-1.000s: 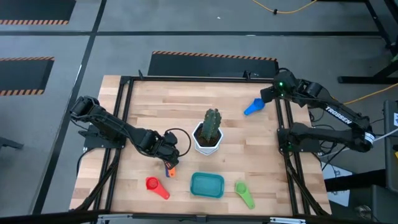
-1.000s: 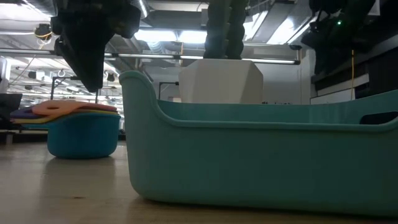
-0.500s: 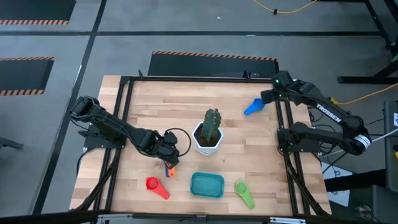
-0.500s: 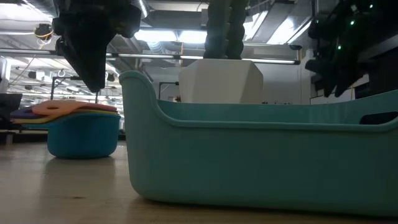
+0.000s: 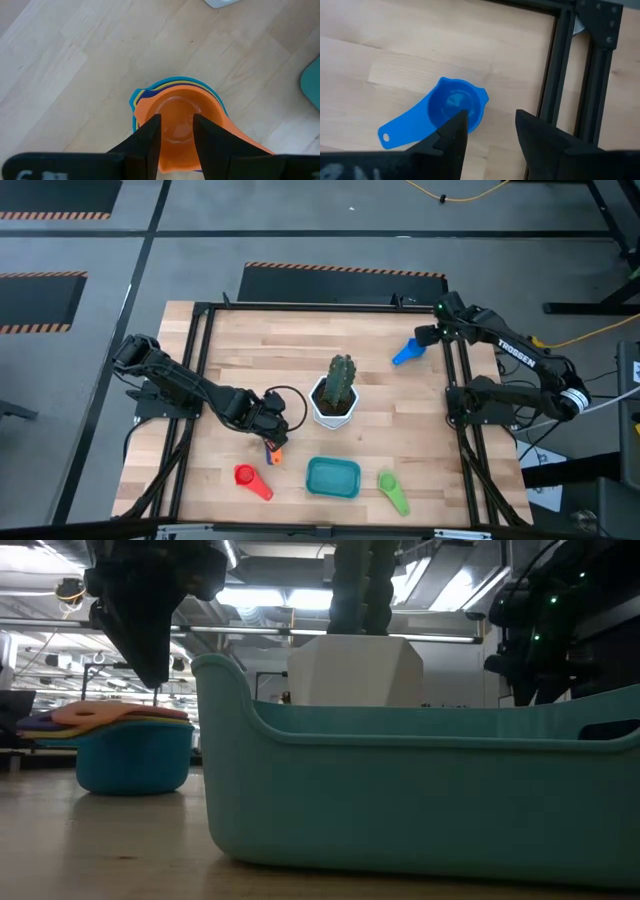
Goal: Nest measuring cups in basket
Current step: Stack the blue measuring cup on top of the orange measuring cup
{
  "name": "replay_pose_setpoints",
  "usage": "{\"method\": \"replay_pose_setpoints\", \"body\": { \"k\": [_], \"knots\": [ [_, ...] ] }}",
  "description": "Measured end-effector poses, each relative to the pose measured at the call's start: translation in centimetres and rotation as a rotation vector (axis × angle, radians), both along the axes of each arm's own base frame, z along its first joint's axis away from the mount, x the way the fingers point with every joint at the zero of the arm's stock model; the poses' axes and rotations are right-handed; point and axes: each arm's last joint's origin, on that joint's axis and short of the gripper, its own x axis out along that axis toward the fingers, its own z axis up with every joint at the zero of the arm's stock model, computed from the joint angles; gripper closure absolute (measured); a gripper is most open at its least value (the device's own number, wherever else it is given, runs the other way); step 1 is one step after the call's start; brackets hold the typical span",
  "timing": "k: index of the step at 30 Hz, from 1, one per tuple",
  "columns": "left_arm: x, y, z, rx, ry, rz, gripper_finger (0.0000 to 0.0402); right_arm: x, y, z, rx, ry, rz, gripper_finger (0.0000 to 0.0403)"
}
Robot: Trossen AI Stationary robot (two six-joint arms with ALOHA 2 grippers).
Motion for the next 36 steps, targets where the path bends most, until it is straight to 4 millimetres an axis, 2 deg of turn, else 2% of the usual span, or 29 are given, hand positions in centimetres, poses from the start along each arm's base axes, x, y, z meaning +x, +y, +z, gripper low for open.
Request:
{"method": "replay_pose_setpoints", "body": {
  "k": [12, 36],
  "knots": [
    [0.1, 0.0, 0.0, -0.005, -0.012, 0.000, 0.0296, 1.2, -1.8, -2.5, 0.106, 0.055, -0.024, 0.0232],
    [-0.1, -0.8, 0.1, 0.010, -0.026, -0.016, 0.0296, 2.3, -3.4, -7.0, 0.292, 0.164, -0.100, 0.0232]
  ]
}}
